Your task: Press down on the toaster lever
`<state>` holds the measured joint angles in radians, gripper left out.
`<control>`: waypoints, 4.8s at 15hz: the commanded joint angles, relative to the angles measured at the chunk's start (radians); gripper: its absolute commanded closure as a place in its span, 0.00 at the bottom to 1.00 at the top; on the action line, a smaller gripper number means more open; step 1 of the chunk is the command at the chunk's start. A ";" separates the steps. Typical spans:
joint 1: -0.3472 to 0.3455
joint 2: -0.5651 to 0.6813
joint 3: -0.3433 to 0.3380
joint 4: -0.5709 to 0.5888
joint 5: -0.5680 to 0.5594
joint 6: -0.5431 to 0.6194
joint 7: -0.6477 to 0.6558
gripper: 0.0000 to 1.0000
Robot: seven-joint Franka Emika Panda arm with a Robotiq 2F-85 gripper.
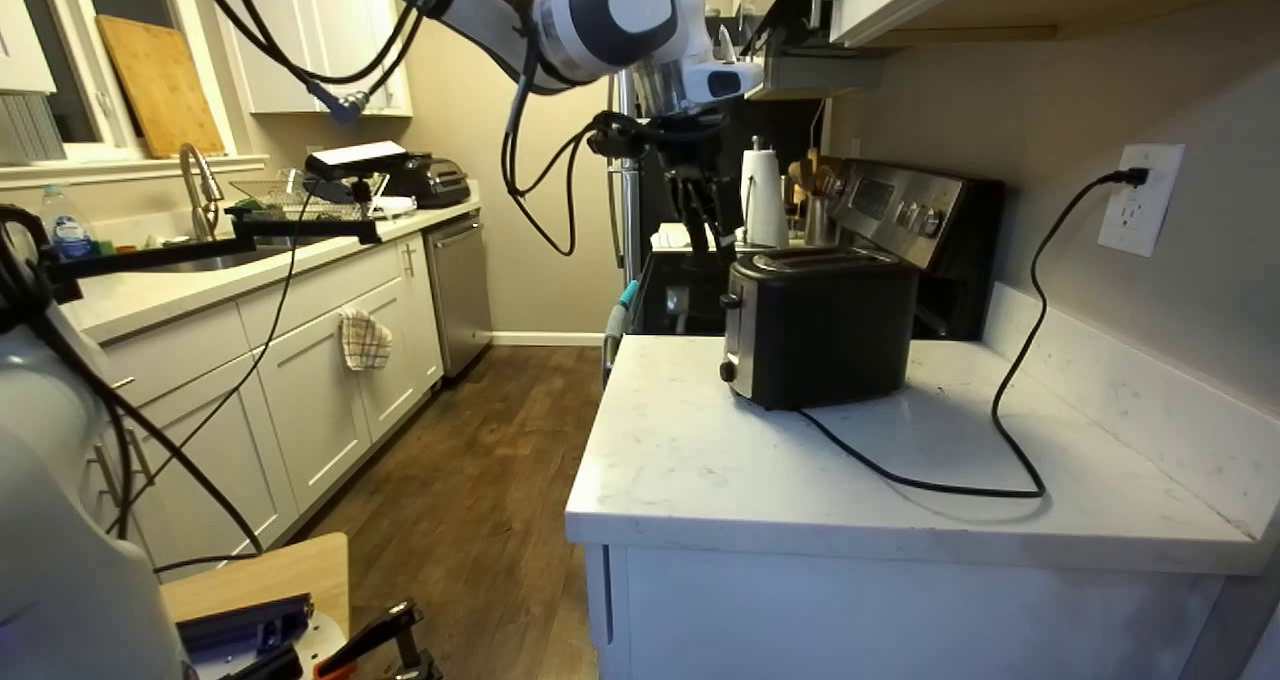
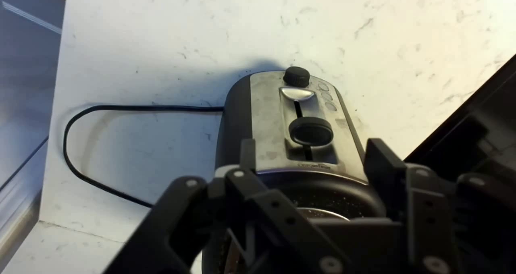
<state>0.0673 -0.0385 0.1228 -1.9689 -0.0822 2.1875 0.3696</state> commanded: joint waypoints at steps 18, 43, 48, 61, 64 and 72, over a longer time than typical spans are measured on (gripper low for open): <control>0.013 0.152 -0.036 0.126 -0.006 0.021 0.018 1.00; 0.052 0.152 -0.035 0.084 0.004 0.019 0.011 0.99; 0.051 0.156 -0.038 0.084 0.004 0.019 0.011 0.99; 0.039 0.160 -0.054 0.064 0.012 0.031 -0.003 1.00; 0.037 0.168 -0.059 0.064 0.016 0.034 -0.007 1.00; 0.037 0.180 -0.061 0.060 0.023 0.054 -0.009 1.00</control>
<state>0.1101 0.1319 0.0661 -1.8913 -0.0798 2.2110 0.3819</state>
